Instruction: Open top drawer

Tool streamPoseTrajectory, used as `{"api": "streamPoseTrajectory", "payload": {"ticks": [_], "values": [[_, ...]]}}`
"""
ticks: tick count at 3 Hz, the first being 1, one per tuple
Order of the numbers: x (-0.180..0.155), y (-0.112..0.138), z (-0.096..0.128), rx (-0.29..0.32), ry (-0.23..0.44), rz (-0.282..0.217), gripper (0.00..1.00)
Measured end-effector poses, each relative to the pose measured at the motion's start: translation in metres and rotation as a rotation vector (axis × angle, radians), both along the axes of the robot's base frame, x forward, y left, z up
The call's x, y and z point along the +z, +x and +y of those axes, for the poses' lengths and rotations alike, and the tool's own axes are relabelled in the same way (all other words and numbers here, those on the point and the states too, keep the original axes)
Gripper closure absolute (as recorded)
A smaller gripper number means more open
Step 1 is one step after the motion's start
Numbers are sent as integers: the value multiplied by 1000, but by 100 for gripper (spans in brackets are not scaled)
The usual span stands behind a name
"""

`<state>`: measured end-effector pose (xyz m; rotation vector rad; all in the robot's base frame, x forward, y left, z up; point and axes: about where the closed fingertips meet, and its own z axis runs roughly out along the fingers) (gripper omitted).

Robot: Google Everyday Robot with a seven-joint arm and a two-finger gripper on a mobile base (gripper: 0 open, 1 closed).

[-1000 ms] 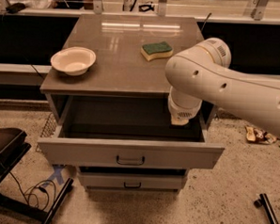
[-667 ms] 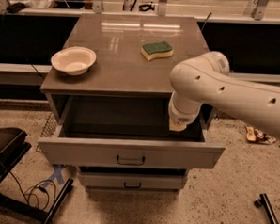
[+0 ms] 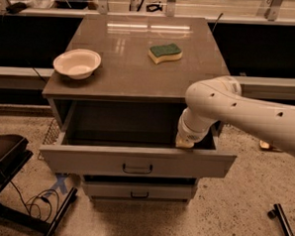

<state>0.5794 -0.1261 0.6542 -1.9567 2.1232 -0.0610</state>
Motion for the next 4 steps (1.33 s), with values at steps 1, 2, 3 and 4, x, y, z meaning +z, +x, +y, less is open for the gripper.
{"api": "streamPoseTrajectory", "payload": {"ticks": [1,2,3,4], "values": [[2,-12,-8,3,-24,32,100],[39,-57,-22,11,-106,99,100],[116,-119,-32,45,-191,169,100],[116,-119,-32,45,-191,169,100]]}}
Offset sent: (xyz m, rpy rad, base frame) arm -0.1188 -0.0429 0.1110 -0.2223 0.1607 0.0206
